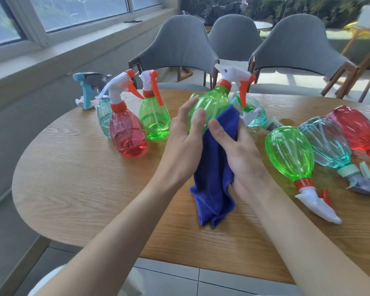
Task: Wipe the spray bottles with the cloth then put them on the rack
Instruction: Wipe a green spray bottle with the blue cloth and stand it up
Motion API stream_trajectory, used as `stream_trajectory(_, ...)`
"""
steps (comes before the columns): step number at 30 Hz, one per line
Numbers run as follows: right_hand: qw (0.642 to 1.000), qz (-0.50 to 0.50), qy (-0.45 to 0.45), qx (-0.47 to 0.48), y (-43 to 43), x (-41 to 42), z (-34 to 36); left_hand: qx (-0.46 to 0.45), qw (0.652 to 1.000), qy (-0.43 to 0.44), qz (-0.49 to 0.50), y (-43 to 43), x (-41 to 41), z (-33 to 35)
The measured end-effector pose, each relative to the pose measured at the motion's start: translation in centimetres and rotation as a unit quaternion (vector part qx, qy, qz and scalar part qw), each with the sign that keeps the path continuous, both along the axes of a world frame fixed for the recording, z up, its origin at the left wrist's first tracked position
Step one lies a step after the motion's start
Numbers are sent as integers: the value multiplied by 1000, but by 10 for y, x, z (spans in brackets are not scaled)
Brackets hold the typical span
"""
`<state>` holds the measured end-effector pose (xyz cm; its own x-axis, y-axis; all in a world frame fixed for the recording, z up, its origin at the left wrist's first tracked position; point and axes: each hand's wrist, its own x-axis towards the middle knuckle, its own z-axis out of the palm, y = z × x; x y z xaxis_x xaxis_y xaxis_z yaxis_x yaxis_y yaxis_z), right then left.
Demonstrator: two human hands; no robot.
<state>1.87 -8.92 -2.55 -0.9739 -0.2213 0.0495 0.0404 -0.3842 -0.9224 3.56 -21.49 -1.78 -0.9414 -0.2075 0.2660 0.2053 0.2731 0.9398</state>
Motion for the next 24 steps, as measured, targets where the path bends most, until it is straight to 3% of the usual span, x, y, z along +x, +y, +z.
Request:
stream_trajectory(3,999,-8,20,35,-4,3,-1,44,999,-10,5,-2,1,2)
stream_trajectory(8,998,-54,-28,-6,-1,-1,6,-13,1000,19,-6,6,10,-4)
stream_trajectory(13,997,-65,-47,-12,4,-5,6,-64,997,-14,-43,13,14,-9)
stream_trajectory(20,995,-18,31,92,-10,0,-6,7,998,-54,12,-1,-3,-3)
stream_trajectory(24,995,-40,25,85,-6,-1,0,26,999,-35,2,4,2,-3)
